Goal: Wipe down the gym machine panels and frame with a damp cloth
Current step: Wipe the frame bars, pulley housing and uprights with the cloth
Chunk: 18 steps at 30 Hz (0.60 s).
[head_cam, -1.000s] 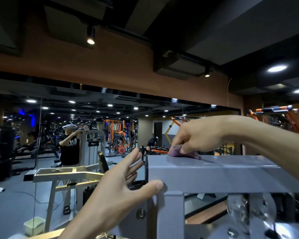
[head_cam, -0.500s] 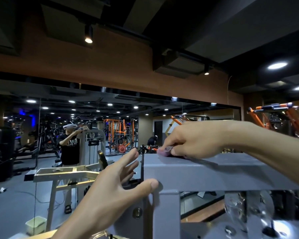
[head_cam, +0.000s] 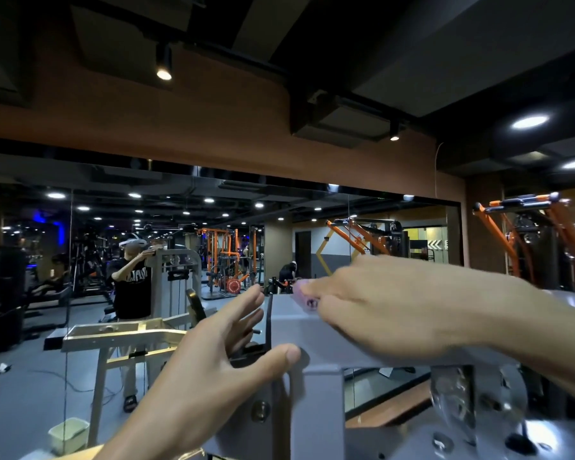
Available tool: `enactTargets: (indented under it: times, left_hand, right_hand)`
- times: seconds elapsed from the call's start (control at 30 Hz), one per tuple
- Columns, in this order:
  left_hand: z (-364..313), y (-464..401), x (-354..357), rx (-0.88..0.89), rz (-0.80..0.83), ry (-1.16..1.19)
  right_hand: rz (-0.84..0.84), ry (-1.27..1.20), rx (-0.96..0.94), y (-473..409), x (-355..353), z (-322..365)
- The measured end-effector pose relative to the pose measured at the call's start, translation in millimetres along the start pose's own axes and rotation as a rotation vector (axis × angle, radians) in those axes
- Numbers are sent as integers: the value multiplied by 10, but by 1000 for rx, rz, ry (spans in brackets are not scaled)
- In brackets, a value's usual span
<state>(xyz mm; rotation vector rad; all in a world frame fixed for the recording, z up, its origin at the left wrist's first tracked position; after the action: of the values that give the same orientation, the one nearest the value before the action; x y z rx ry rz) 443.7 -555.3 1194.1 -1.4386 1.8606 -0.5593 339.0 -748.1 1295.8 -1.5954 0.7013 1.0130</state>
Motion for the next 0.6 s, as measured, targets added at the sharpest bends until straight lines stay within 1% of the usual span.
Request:
enactTargets:
  times: [0.07,0.13,0.27,0.33,0.43,0.5,0.6]
  left_hand:
    - [8,-8,0,-4,4,9]
    - [22,-11,4,-3,12,24]
    - [32,-15,14,-10,3,29]
    - [28,-7,7,-2,13,16]
    - [12,5,-2,3,16,-7]
    - [0,5,3,0,5,-18]
    - [-22,-8,9,4,10,-39]
  right_hand:
    - [-17,58,32,179,-47,71]
    - [18,134,18,238,-84,66]
    - [119,85,-24,94,-18,57]
    - [116,58,-35,68,49,103]
    - [43,50,-43,54,143,162]
    - [-40,75,-54,40,197,225]
    - [-184,75,-131,55,300,349]
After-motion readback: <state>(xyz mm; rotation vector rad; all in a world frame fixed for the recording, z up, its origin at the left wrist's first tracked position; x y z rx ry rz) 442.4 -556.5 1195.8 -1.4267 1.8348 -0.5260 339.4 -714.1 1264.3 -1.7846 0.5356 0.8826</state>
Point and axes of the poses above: each hand's wrist, its own y-axis away from the middle knuckle, its own x-axis out of the palm, z = x × y, the point moved 1 cm from there along -y, towards the middle knuckle, and after that the axes turned 4 degrees about -z, right-handed, at the moved point
